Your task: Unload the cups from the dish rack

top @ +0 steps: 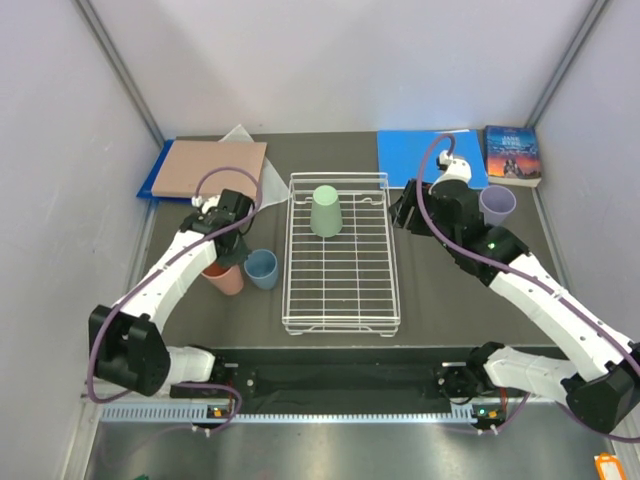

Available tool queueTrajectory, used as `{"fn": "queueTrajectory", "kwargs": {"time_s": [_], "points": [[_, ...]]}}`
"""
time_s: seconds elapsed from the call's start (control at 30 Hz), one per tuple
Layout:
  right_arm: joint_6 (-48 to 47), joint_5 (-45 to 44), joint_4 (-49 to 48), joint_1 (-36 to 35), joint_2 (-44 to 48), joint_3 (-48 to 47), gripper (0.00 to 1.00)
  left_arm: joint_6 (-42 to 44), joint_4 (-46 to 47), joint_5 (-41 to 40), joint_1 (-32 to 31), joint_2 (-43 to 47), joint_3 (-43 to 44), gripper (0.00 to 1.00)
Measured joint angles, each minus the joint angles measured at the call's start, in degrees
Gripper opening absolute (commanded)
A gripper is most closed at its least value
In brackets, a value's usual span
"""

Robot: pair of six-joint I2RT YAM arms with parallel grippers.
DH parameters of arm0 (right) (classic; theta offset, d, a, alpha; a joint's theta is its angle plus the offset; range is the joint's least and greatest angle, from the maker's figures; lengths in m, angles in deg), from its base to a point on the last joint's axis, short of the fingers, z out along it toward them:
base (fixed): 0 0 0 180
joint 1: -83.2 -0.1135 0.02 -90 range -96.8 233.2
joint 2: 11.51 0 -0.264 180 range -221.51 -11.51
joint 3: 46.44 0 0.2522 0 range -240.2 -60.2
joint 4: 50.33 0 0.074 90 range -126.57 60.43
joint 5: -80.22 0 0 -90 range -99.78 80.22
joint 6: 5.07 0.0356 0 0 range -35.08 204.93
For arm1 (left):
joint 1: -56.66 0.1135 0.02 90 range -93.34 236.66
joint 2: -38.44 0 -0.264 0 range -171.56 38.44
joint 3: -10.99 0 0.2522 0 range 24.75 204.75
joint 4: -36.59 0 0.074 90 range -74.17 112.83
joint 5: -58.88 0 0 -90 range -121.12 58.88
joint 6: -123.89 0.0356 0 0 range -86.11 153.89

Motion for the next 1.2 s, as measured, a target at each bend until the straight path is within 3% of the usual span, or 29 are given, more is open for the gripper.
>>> {"fn": "queueTrajectory", "kwargs": {"time_s": [0.27,0.77,1.2], "points": [[-0.81,0.59,-0.26,0.0,0.28,0.02,0.65,0.02,3.32,-0.22,0.17,-3.72,-1.49,0.0],[-1.49,1.05,-0.55,0.0,-0.85,0.02,0.65,0.11,3.93,-2.54,0.92,-4.28,-1.49,0.22],[-1.49,1.27,-0.87,0.0,-1.03,0.02,0.65,0.59,3.89,-3.34,1.57,-4.26,-1.49,0.33]]}}
